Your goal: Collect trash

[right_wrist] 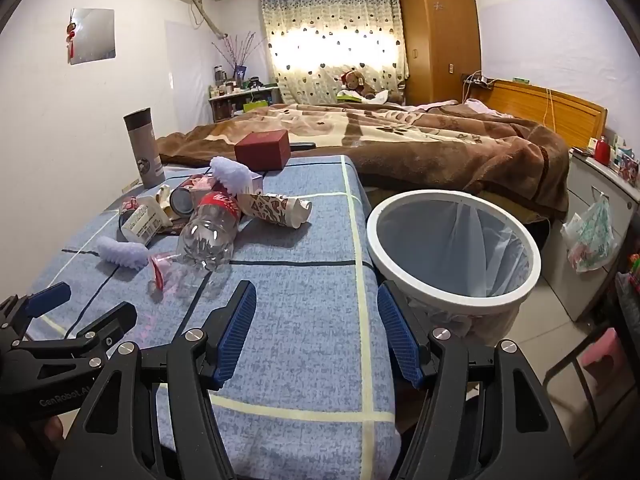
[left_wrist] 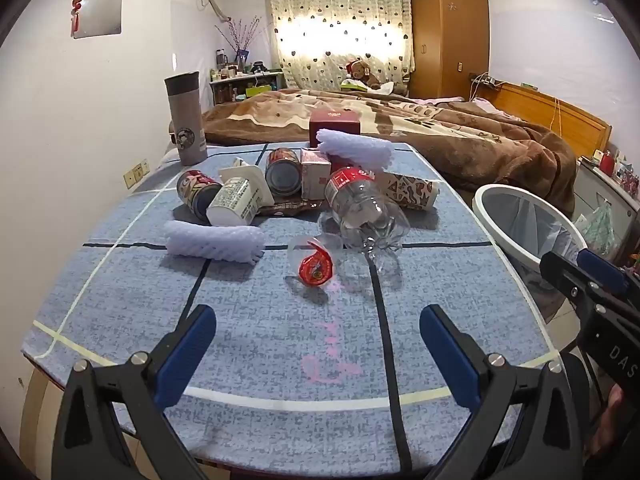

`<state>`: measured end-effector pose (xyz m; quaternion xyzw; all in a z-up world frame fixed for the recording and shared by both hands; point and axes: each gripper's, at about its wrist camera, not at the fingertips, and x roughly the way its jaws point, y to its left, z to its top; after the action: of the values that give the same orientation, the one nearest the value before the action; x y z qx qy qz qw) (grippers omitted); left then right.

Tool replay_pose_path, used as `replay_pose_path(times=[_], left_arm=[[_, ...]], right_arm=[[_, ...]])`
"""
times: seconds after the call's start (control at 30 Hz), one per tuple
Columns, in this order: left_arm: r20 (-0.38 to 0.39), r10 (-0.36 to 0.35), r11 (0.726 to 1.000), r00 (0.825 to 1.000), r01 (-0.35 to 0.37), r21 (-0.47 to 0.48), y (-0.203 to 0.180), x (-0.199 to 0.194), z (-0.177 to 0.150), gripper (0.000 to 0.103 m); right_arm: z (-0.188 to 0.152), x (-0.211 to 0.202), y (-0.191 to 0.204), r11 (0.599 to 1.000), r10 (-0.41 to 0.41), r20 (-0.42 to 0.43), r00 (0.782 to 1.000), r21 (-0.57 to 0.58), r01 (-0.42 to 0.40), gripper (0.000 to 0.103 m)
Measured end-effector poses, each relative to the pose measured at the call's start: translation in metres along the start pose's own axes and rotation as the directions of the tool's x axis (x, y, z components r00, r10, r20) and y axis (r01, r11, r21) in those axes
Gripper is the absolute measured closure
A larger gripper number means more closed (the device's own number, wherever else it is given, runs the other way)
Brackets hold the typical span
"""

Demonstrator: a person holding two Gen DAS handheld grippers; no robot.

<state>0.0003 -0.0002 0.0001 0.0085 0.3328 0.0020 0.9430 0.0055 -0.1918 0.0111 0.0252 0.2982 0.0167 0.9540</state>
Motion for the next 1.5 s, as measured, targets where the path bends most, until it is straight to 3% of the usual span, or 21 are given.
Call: replay_pose_path(times=[1.5], left_arm=[[0.014, 0.007, 1.0, 1.0, -0.007, -0.024, 0.0066, -0.0036, -0.0012, 0.0]], right_arm=[[-0.0011, -0.0014, -0.0004, 1.0, 0.003, 0.009, 1.0, 0.004, -0.003, 0.038]])
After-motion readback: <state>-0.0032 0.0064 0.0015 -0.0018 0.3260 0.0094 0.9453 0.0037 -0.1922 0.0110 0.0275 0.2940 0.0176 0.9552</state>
